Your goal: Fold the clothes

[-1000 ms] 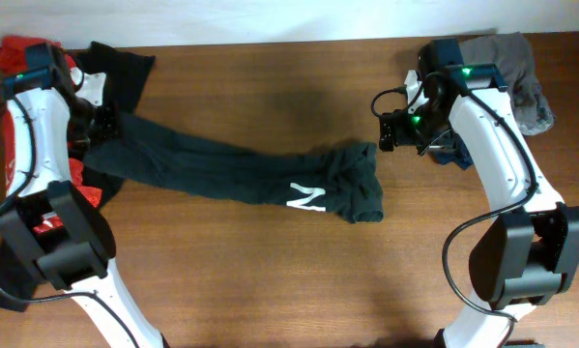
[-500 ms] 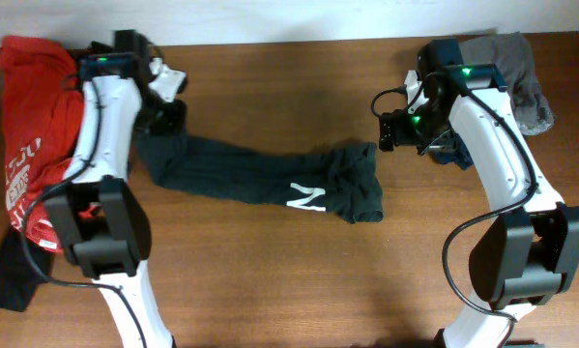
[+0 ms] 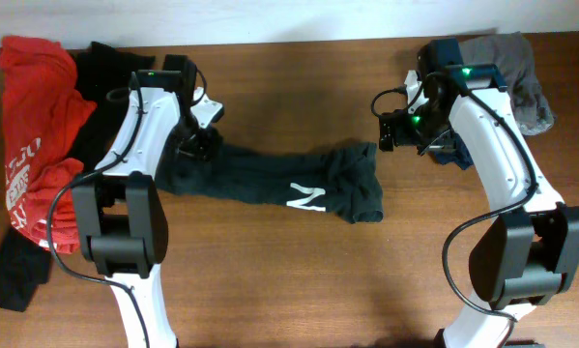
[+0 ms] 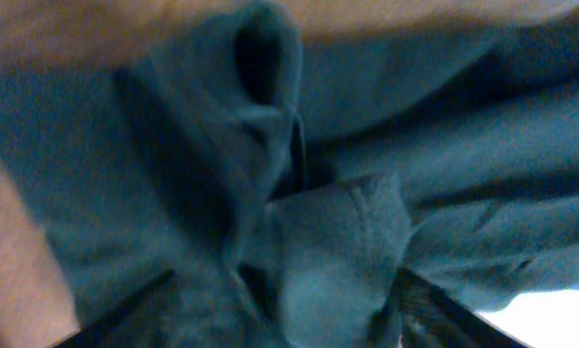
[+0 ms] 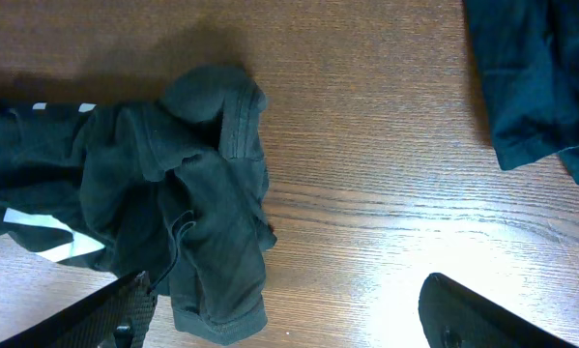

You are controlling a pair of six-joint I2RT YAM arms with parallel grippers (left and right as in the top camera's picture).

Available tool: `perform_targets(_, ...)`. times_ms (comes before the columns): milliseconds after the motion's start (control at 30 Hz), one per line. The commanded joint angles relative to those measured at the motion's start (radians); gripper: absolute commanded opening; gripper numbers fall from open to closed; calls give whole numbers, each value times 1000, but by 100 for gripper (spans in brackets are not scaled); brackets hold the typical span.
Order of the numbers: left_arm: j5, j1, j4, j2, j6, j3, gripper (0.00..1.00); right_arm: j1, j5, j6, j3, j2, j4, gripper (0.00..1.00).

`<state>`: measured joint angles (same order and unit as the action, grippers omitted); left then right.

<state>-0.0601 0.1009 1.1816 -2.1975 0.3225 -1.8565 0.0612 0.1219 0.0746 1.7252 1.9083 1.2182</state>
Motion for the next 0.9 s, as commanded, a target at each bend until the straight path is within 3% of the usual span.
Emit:
perform_targets(0, -75, 30, -39, 4, 8, 7, 75, -4, 1, 0, 10, -17, -3, 92)
perform_targets(500, -88, 45, -37, 4, 8, 6, 74, -4, 1, 0, 10, -17, 1, 92)
perform_targets(567, -153, 50, -47, 4, 9, 6, 64, -4, 1, 0, 10, -17, 0, 92)
perform_targets(667, -180, 67, -47, 4, 9, 6, 32, -4, 1, 0, 10, -17, 0, 92)
perform_targets(867, -56, 82, -41, 4, -11, 6, 28, -4, -2, 0, 10, -17, 8, 92)
